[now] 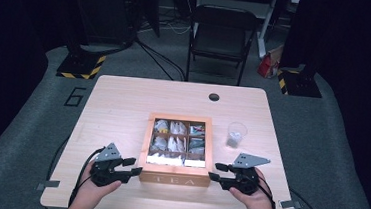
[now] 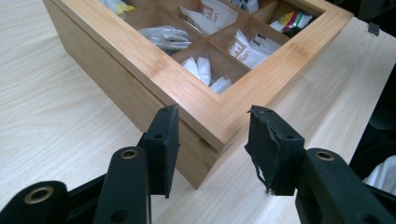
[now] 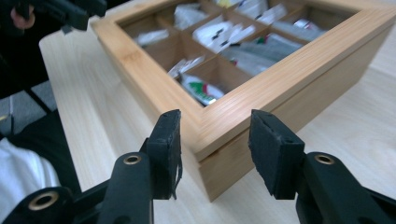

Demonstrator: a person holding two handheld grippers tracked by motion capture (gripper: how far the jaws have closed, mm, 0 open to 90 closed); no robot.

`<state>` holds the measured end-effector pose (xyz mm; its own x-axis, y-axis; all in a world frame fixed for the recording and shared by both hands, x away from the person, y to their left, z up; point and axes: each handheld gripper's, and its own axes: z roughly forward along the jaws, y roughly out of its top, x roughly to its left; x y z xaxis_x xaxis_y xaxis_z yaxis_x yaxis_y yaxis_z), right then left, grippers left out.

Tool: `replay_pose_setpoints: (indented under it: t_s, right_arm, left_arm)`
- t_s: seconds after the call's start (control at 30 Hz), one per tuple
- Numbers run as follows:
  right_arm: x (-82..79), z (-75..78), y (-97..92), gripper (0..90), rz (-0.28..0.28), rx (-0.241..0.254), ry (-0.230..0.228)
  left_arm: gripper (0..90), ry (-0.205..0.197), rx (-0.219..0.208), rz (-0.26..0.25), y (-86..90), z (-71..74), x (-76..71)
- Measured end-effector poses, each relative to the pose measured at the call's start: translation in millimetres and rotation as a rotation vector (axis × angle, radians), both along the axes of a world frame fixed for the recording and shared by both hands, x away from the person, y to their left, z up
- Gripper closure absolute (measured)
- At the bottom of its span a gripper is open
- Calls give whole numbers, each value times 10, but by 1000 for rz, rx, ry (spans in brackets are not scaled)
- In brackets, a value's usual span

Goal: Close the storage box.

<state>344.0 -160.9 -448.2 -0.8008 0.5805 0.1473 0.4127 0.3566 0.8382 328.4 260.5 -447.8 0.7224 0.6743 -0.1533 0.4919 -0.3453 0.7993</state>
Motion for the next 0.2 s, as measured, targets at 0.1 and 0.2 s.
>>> replay_pose_setpoints:
  t_s: [0.1, 0.2]
  right_arm:
    - [15, 12, -41, 521, -26, 21, -1]
    - [13, 13, -44, 512, -33, 35, 1]
  left_arm:
    - [513, -9, -6, 5, 7, 12, 4]
    - [509, -12, -17, 8, 13, 33, 0]
